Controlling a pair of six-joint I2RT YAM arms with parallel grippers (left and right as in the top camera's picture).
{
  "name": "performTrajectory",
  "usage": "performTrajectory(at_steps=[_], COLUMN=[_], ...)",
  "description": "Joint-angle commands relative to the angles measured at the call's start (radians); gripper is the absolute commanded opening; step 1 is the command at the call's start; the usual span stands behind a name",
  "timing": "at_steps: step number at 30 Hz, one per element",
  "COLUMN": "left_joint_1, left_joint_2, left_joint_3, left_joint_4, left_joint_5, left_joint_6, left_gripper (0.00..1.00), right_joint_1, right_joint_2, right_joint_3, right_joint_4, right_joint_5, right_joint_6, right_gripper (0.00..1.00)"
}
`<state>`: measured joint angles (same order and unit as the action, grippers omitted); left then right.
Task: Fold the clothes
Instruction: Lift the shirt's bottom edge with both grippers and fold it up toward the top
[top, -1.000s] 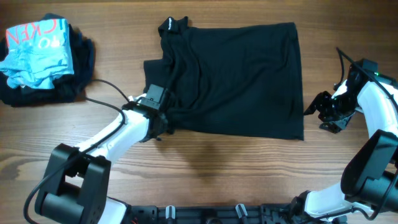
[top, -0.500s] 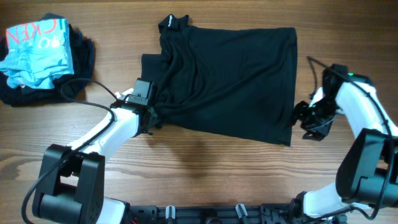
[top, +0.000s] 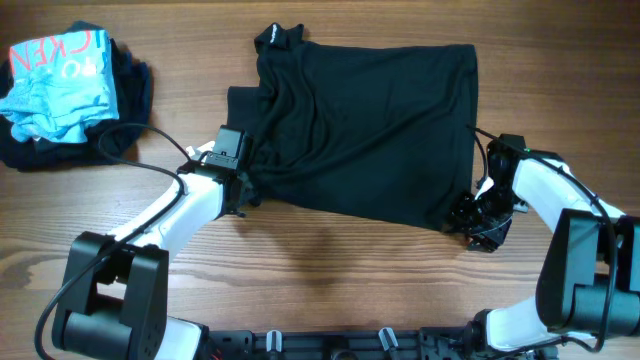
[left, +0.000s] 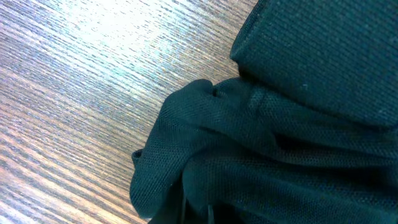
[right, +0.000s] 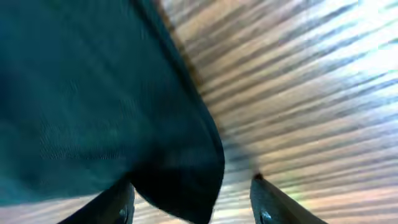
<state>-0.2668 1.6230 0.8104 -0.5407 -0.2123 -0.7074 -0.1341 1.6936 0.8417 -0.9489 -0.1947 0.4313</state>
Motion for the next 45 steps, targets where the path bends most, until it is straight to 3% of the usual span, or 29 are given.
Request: performTrajectory(at_steps=[1, 17, 22, 27, 31, 37, 45], left_joint_1=[0.008, 0.008, 0.008, 0.008, 0.008, 0.008, 0.008], left_joint_2=[0.008, 0.008, 0.008, 0.008, 0.008, -0.006, -0.116], left_joint_3=[-0.008, -0.008, -0.008, -0.008, -0.008, 0.007, 0.118], left_joint_4=[0.003, 0.0, 0.0, -0.001, -0.001, -0.028, -0.228], left_joint_5=[-0.024, -0.013, -0.013, -0.012, 0.005, 0.01, 0.01], left_joint_6=[0.017, 0.017, 0.017, 0.017, 0.02, 0.073, 0.073], left_gripper=[0.04, 0.04, 0.04, 0.04, 0.04, 0.04, 0.04], right_joint_1=[0.004, 0.004, 0.004, 0.004, 0.004, 0.004, -0.013], right_joint_2=[-0.016, -0.016, -0.016, -0.016, -0.016, -0.033, -0.201], right_joint_3=[-0.033, -0.039, -0.039, -0.039, -0.039, -0.032, 0.032], right_joint_4=[0.095, 0.193, 0.204, 0.204, 0.192, 0.171, 0.078], right_joint_5=[-0.011, -0.008, -0.008, -0.008, -0.01, -0.043, -0.042], right_joint_6=[0.07, 0.095, 0.092, 0.064, 0.061, 0.037, 0.035], right_gripper=[0.59, 0.53, 0.35, 0.24, 0.04, 0.04, 0.04])
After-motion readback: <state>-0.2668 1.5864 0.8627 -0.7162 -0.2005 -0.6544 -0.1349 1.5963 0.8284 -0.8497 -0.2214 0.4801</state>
